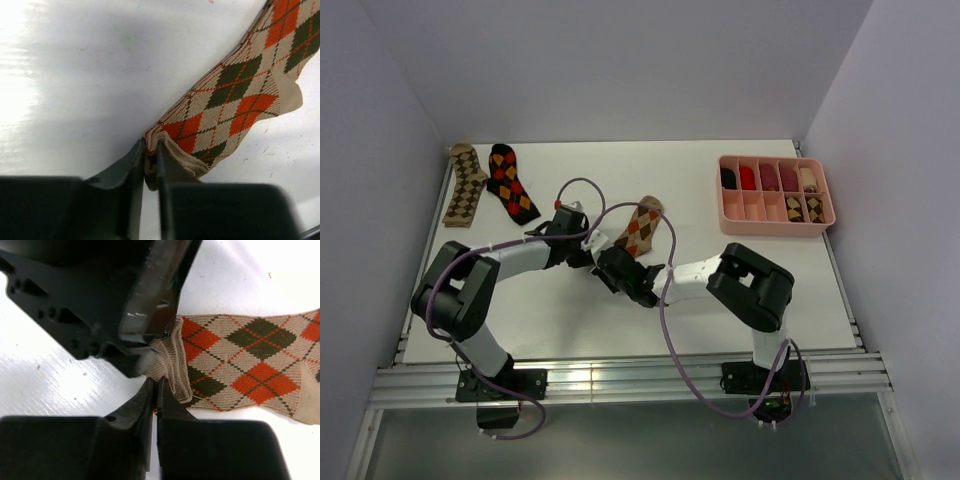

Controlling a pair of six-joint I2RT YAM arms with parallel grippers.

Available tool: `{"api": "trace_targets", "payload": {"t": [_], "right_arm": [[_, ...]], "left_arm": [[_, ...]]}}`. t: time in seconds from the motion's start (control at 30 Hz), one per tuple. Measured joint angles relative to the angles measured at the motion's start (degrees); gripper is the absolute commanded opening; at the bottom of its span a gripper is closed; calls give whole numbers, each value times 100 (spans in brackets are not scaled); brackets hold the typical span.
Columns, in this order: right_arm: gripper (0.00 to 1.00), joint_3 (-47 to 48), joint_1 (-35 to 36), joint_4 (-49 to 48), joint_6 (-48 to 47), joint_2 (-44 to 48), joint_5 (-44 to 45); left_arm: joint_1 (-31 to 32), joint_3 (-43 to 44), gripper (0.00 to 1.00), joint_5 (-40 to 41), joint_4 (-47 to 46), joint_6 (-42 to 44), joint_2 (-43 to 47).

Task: Roll the socks
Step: Roll the sock at the center of the board.

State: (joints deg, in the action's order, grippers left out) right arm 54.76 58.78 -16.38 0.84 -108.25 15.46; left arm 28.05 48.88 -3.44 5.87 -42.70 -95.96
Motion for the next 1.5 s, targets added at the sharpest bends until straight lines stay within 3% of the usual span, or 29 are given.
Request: {"api": "trace_targets", "payload": {"t": [0.03,0.1,0.23,0.3,0.6,0.83,1.13,1.37,1.5], "right_arm": [[0,-17,-9,-17,48,2,-48],[0,-66,-57,-66,175,42,-251],[0,-122,-365,-59,498,142,-1060],[0,-122,-588,-35,737,168,-1668],[0,-120,-1707,4,2216,-11,-4444],[0,-81,-2162,-446,3305,-575,-5849],[0,-2,-2358,-669,3886,-914,-6513],[0,111,-2380,-476,3910,-944,-6557],[13,179,-2380,-304,3869,-944,-6524]], "left_arm": [[-11,0,35,17,39,2,17],[-35,0,48,50,116,-9,101],[-105,-116,64,236,326,-155,505],[-140,-219,66,369,343,-234,793],[-188,-1270,61,577,-122,-542,2181],[-186,-1919,55,105,-549,-752,2118],[-138,-1799,43,-175,-1150,-824,1405],[-133,-1519,41,-299,-1373,-826,953],[-133,-1456,37,-326,-1381,-855,855]]}}
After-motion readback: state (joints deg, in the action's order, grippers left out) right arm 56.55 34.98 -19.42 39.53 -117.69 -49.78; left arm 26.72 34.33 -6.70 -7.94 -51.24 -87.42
